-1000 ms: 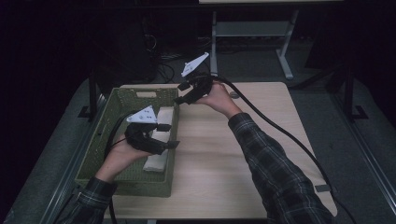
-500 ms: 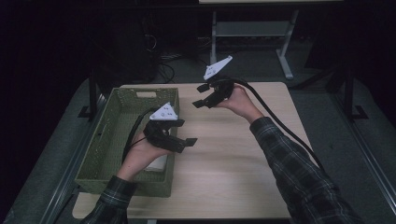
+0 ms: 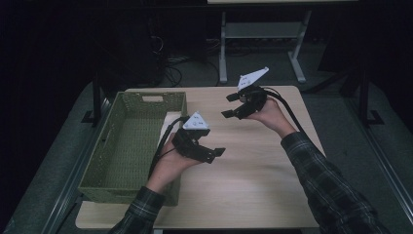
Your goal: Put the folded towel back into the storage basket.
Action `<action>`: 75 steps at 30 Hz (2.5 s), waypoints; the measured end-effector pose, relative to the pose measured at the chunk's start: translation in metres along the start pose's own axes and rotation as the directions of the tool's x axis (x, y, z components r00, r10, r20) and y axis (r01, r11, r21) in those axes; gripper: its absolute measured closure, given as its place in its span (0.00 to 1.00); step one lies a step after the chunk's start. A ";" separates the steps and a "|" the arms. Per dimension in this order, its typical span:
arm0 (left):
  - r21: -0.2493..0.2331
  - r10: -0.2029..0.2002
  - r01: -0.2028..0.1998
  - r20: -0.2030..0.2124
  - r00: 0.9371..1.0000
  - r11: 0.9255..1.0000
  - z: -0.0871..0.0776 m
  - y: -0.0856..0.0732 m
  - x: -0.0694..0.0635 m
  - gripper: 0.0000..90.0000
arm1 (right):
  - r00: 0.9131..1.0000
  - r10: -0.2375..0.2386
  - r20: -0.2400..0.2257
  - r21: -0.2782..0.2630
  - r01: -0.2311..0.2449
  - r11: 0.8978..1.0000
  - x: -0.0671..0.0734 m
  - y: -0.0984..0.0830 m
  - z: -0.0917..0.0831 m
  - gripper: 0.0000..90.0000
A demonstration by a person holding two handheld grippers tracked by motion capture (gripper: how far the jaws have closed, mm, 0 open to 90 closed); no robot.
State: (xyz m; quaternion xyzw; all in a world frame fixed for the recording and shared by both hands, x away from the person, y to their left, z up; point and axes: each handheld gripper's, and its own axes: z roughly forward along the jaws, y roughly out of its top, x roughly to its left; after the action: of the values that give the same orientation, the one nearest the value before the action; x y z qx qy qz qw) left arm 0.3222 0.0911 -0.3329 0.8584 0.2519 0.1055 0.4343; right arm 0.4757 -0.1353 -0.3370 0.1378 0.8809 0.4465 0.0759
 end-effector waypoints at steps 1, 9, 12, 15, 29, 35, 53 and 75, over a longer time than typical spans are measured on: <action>0.005 0.004 -0.004 -0.002 1.000 1.000 0.003 0.000 -0.002 0.20 | 1.000 -0.001 0.002 -0.003 0.001 1.000 0.000 -0.004 -0.001 0.28; 0.019 -0.005 0.004 0.012 1.000 1.000 0.031 -0.010 -0.018 0.20 | 0.999 0.035 0.020 -0.007 -0.035 0.999 0.002 -0.035 -0.007 0.26; 0.023 -0.003 0.003 0.009 1.000 1.000 0.041 -0.016 -0.021 0.20 | 0.998 0.049 0.026 -0.006 -0.049 0.999 0.003 -0.046 -0.008 0.25; 0.022 -0.005 0.005 0.006 1.000 1.000 0.050 -0.021 -0.023 0.20 | 0.997 0.057 0.045 0.000 -0.057 0.998 0.005 -0.057 -0.009 0.24; 0.054 0.008 -0.009 0.010 1.000 0.998 0.088 -0.048 -0.029 0.19 | 0.986 0.139 0.090 0.020 -0.142 0.990 0.009 -0.108 -0.010 0.19; 0.087 0.018 -0.019 0.010 1.000 0.996 0.102 -0.062 -0.029 0.18 | 0.982 0.160 0.101 0.037 -0.165 0.986 0.012 -0.127 -0.006 0.17; 0.158 0.035 -0.032 -0.014 0.999 0.987 0.120 -0.087 -0.025 0.18 | 0.965 0.216 0.145 0.093 -0.231 0.968 0.019 -0.169 0.008 0.17; 0.123 0.032 -0.029 -0.027 0.999 0.992 0.121 -0.093 -0.025 0.17 | 0.959 0.203 0.199 0.101 -0.226 0.969 0.023 -0.174 0.009 0.15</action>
State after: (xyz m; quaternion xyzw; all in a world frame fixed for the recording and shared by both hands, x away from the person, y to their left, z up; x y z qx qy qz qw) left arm 0.3179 0.0404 -0.4786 0.8855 0.2512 0.1090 0.3754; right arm 0.4254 -0.2196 -0.4828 0.2785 0.8753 0.3822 0.1007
